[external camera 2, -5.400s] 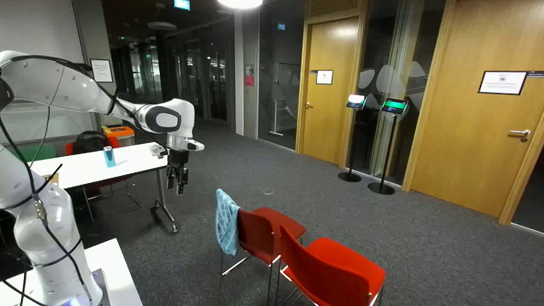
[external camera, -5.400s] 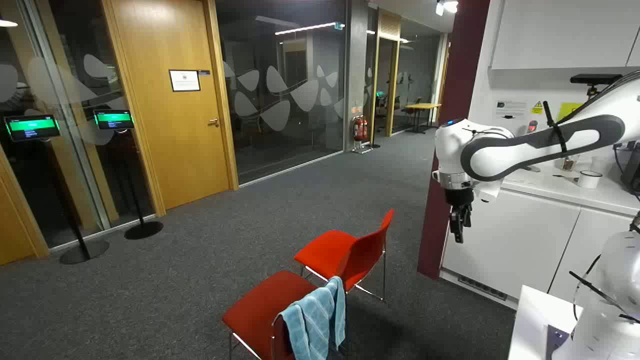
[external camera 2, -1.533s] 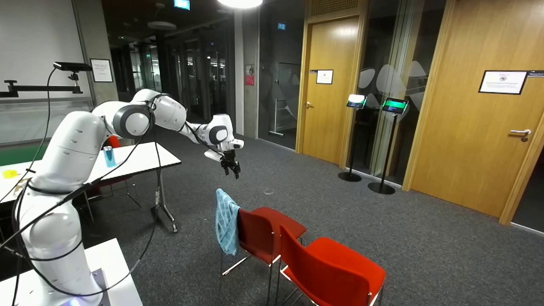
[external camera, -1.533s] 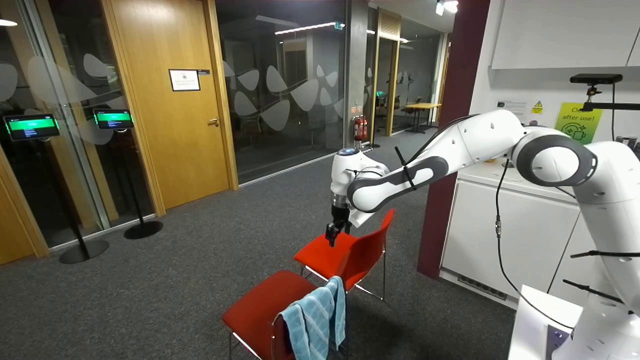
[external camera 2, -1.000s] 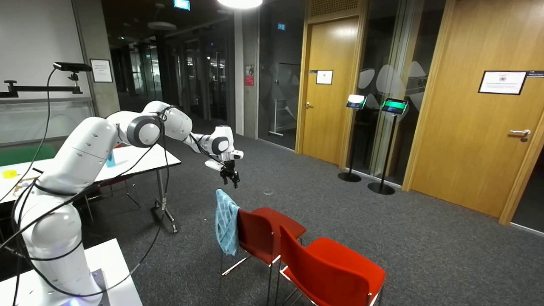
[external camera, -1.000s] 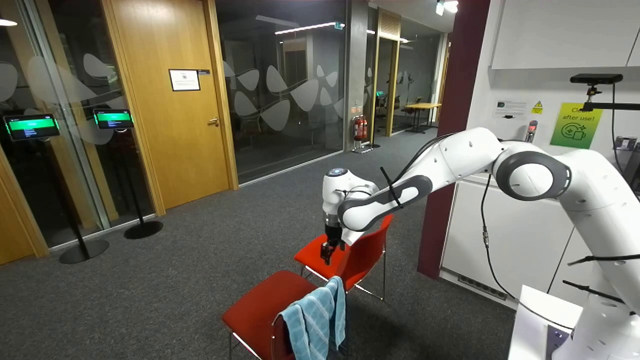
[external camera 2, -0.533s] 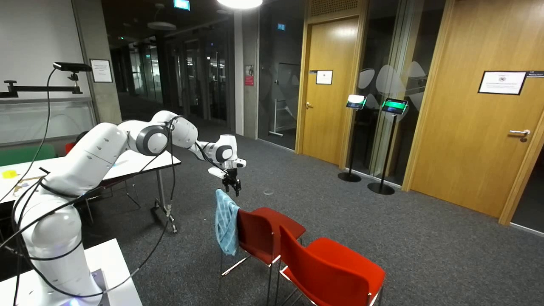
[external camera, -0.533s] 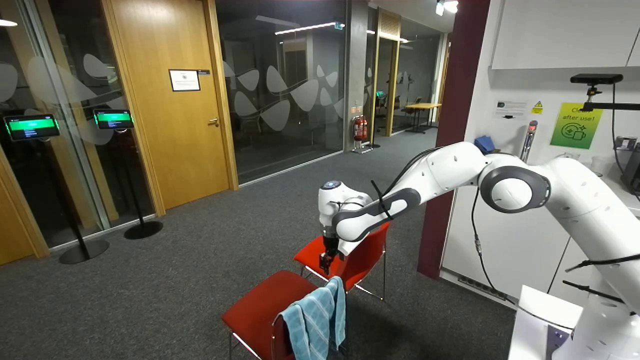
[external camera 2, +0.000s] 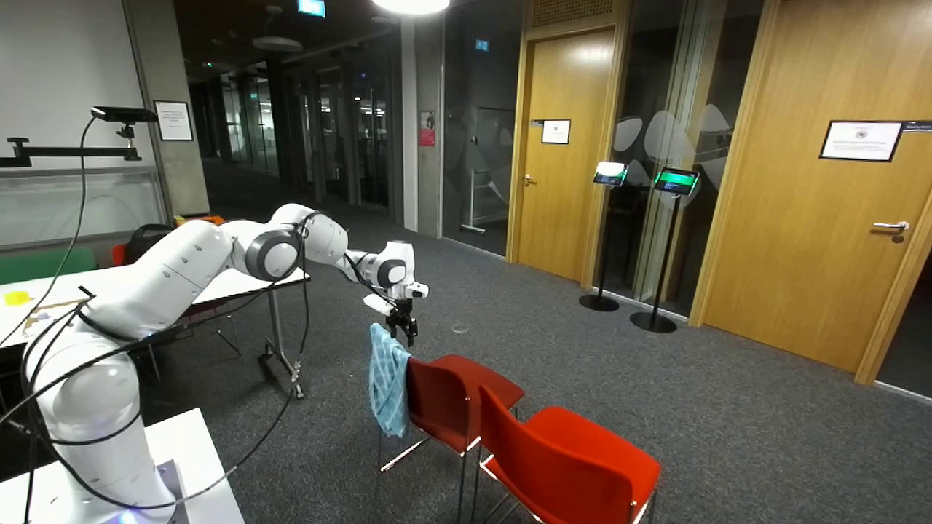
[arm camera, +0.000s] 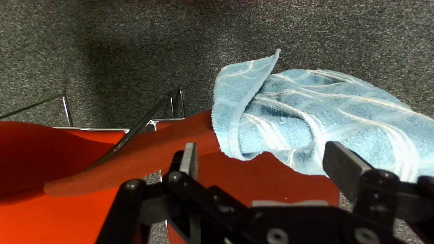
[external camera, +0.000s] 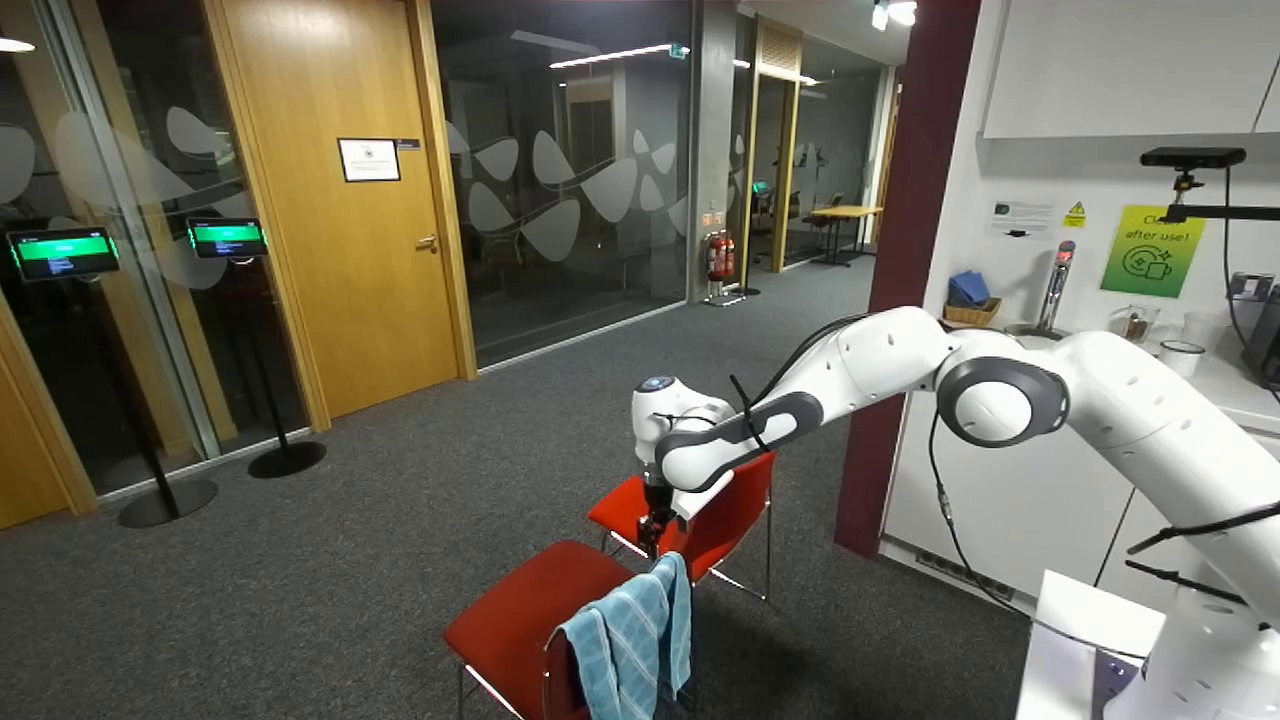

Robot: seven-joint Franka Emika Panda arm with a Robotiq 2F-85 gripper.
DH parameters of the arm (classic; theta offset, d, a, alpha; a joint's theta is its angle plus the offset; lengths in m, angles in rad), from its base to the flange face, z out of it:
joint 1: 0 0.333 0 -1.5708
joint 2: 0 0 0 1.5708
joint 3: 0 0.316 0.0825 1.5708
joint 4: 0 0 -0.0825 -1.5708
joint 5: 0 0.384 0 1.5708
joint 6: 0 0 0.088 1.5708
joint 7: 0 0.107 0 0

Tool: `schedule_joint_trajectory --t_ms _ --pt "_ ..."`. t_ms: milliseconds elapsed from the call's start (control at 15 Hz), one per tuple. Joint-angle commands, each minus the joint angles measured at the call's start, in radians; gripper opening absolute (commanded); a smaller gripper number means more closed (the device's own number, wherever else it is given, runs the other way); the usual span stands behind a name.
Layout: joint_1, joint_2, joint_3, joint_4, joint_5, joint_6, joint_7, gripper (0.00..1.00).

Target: Move the cloth

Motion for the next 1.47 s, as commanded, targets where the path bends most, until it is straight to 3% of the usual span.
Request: schedule_joint_trajectory --t_ms 0,667,1400 --pt "-0.014 0.026 -0.004 0.053 0.037 -0.042 -0.044 1.0" --pt "-0.058 0.057 0.001 0.056 0.079 -0.036 -0.087 1.0" --pt "-0.058 0.101 0.002 0.159 0.078 -0.081 -0.131 0.99"
